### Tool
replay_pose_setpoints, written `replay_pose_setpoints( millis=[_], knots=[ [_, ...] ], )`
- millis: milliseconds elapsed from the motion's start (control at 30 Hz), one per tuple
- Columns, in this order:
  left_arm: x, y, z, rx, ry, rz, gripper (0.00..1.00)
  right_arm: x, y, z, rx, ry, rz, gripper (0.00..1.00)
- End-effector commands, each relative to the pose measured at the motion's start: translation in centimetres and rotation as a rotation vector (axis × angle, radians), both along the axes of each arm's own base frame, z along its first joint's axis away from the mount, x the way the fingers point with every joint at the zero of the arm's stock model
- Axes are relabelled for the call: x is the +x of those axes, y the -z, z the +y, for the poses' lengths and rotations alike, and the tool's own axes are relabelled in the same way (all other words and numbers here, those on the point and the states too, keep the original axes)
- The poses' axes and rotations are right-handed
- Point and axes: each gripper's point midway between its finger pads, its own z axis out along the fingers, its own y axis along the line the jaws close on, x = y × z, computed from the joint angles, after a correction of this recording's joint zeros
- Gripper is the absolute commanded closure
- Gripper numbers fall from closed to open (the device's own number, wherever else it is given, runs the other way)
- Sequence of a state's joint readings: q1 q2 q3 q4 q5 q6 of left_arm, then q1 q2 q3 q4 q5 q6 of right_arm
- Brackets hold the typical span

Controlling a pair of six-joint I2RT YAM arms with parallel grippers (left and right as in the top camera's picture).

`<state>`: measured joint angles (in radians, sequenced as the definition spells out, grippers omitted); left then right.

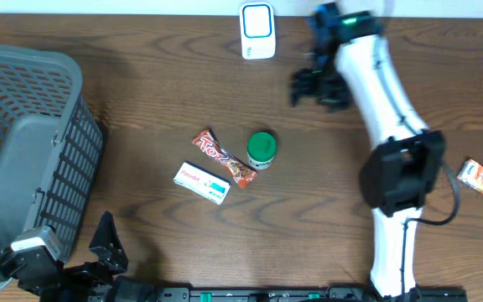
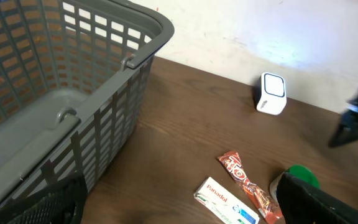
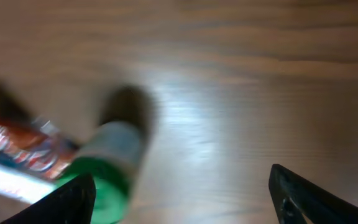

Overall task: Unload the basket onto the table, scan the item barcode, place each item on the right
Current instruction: 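Move the right gripper over the green-lidded jar and grasp it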

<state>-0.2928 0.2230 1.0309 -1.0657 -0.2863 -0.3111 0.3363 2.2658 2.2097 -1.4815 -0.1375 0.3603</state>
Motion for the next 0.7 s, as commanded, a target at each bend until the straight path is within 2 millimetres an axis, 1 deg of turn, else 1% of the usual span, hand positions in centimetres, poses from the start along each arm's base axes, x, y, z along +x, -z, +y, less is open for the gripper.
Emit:
replay_pose_setpoints(
  millis=[0, 67, 100, 167, 233, 267, 300, 333, 367, 433, 533, 667],
  knots=[
    [0.0, 0.0, -0.1, -0.004, 0.005, -0.002, 0.03, -1.2, -2.7, 3.3, 0.050, 0.009, -0.044, 0.15],
    [0.0, 0.0, -0.1, -0.004, 0.005, -0.002, 0.03, -2.0, -2.7, 4.8, 0.052, 0.075, -0.026, 0.05],
    [0.0, 0.0, -0.1, -0.004, 0.005, -0.002, 0.03, -2.4, -2.7, 5.5, 0.053, 0.129, -0.013, 0.02],
    [0.0, 0.0, -0.1, -0.004, 0.005, -0.002, 0.03, -2.8, -2.7, 6.3, 0.043, 0.227, 0.002, 0.03],
    [0.0, 0.0, -0.1, -0.004, 0.005, -0.002, 0.03, -3.2, -2.6, 6.5, 0.020, 0.404, 0.028, 0.03],
    [0.0, 0.0, -0.1, -0.004, 0.005, -0.002, 0.03, -3.4, -2.6, 6.7, 0.021, 0.461, 0.041, 0.01],
    [0.0, 0.0, -0.1, -0.004, 0.005, -0.002, 0.03, -3.8, -2.6, 7.0, 0.023, 0.516, 0.061, 0.01],
    [0.0, 0.0, -0.1, -0.004, 0.005, -0.002, 0.02, -4.3, -2.5, 7.2, 0.011, 0.613, 0.089, 0.01],
    [0.0, 0.0, -0.1, -0.004, 0.005, -0.002, 0.03, -4.6, -2.5, 7.2, 0.000, 0.666, 0.101, 0.01],
    [0.0, 0.0, -0.1, -0.004, 0.005, -0.002, 0.03, -5.3, -2.3, 7.1, -0.046, 0.845, 0.116, 0.01],
    [0.0, 0.0, -0.1, -0.004, 0.005, -0.002, 0.03, -5.9, -1.7, 7.2, -0.092, 0.978, 0.108, 0.01],
    [0.0, 0.0, -0.1, -0.004, 0.005, -0.002, 0.03, -6.6, 0.0, 7.6, -0.148, 1.052, 0.072, 0.01]
  ],
)
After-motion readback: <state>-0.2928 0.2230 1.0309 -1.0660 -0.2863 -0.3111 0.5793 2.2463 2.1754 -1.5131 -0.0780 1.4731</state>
